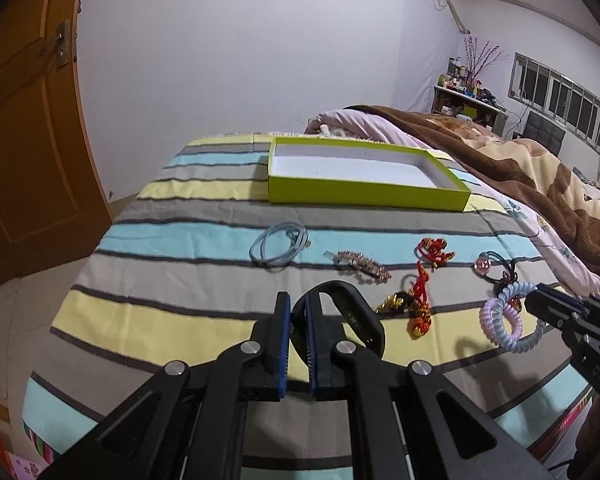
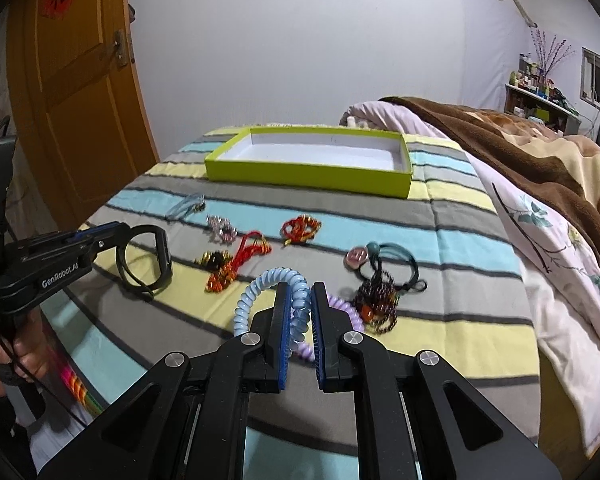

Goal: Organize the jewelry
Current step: 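Carry the black band and blue coil with both tools over the green box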

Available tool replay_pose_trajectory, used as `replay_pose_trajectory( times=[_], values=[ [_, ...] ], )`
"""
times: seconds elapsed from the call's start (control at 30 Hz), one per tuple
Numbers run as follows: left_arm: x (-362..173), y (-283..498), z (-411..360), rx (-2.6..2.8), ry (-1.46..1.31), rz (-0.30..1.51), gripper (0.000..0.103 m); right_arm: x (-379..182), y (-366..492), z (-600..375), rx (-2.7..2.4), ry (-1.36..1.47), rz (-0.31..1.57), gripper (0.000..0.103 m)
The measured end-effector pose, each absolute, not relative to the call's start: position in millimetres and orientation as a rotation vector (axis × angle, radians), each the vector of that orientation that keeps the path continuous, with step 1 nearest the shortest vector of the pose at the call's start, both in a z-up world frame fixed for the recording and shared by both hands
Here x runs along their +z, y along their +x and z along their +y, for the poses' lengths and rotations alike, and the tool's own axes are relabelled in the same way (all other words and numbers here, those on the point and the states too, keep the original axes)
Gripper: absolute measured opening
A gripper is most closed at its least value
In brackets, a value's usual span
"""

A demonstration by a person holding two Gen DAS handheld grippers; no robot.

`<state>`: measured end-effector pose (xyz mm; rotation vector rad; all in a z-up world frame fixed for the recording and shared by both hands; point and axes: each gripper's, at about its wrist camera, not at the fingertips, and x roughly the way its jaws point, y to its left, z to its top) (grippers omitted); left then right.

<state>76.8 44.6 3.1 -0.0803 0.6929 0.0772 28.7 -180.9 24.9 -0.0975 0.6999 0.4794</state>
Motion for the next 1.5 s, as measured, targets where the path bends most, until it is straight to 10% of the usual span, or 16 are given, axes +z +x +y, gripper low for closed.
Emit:
replay_pose_trajectory(
  times=[1.5],
  values=[
    [29.2,256.0,65.2,0.044,-0.071,0.652,0.007,36.3,229.8,-166.6,0.404,-0.07,0.722,0.01]
  ],
)
